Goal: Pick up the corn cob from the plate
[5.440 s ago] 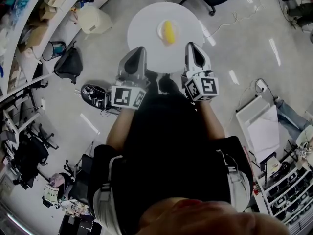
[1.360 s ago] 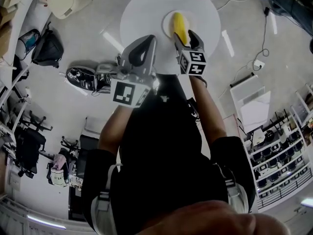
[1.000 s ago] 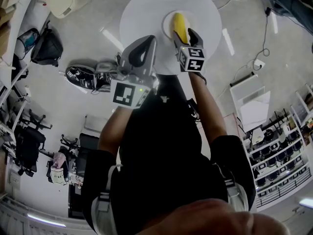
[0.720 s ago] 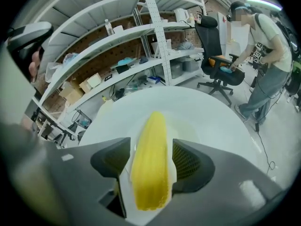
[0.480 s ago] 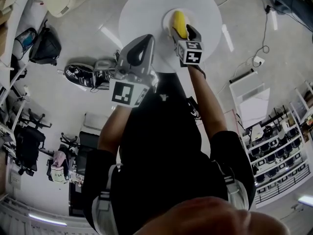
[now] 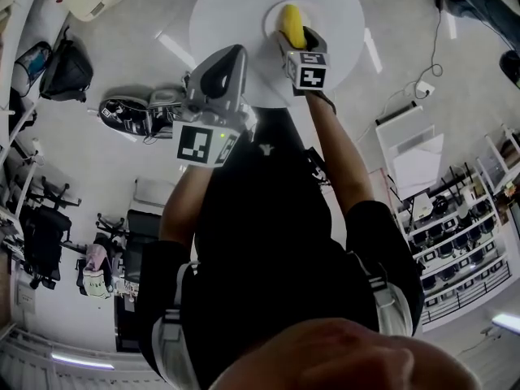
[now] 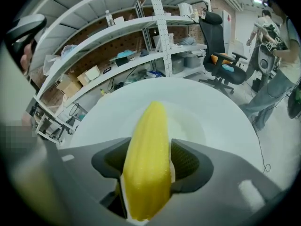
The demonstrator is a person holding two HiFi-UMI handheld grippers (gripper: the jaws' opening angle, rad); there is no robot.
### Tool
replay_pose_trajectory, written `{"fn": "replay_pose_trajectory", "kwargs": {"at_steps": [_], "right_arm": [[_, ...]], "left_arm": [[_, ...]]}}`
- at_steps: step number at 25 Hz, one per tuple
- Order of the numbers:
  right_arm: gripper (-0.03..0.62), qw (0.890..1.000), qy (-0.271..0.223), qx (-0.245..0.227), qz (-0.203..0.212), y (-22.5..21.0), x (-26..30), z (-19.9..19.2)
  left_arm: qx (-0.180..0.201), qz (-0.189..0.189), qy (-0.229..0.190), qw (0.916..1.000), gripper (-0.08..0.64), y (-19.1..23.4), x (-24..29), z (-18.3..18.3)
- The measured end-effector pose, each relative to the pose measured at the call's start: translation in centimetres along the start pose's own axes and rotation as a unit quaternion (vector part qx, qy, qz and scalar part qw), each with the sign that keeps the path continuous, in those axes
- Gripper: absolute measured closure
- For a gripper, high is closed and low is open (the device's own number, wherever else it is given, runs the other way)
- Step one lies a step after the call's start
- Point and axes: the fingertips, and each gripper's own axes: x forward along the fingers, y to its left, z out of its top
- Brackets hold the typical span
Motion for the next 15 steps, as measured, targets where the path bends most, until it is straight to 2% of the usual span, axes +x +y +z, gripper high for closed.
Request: {"fn": "replay_pose_trajectory", "kwargs": {"at_steps": [2, 15], "right_arm": [[0.342, 1.0, -0.002, -0.001, -0.009, -0.2, 0.0, -0.1], [0.345, 1.0, -0.005, 0.001, -0.02, -0.4, -0.1, 0.1]], "left_arm": [[-0.003, 0.001, 0.0, 1.0, 0.555, 0.0, -0.3, -0.1], [-0.003, -0.003, -0.005, 1.0, 0.555, -0.7, -1.3, -0.4]]}}
